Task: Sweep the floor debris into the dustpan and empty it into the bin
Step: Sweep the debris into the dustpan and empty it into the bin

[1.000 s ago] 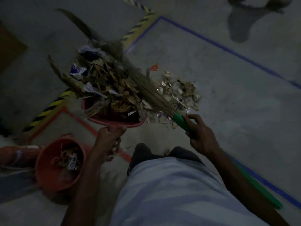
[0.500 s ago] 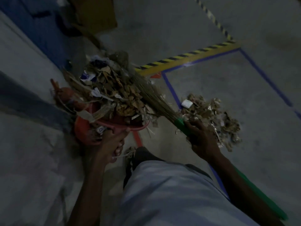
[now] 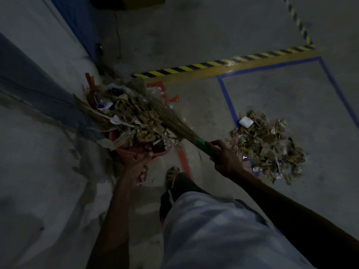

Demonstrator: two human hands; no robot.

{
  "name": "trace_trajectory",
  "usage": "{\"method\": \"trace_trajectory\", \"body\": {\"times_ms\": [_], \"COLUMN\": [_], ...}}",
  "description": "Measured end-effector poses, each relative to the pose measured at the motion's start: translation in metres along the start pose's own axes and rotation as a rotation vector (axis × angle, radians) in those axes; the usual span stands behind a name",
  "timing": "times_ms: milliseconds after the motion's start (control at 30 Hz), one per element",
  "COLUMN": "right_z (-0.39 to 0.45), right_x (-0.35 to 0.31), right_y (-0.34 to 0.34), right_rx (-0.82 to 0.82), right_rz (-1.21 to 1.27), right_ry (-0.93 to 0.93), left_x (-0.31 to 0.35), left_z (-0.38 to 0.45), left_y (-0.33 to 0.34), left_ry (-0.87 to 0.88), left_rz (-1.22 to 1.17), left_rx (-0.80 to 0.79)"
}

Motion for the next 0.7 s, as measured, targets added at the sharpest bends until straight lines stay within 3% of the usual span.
{"method": "trace_trajectory", "body": {"times_ms": [333,700], "right_z": [0.078,0.107], "right_x": [-0.039,-0.045], "right_y": [0.049,0.058], "right_rx": [-0.170,-0.194], "right_rz": [-0.068,-0.107], "right_ry": [0.139,0.165], "left_x": [-0.030,-0.058], "left_z": [0.117,0.196], "left_y": [-0.038,-0.038], "left_ry": [-0.244,-0.454], "left_rz": [-0.022,-0.089], "left_rx": [-0.125,-0.185]}}
Point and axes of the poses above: each hand's wrist, its own z-axis towards the middle knuckle, its own y-axis out of the palm, x = y × z, the point moved 1 cm from there along z, towards the middle knuckle, and after that the axes turned 4 degrees about -x, right-handed, at the moved point
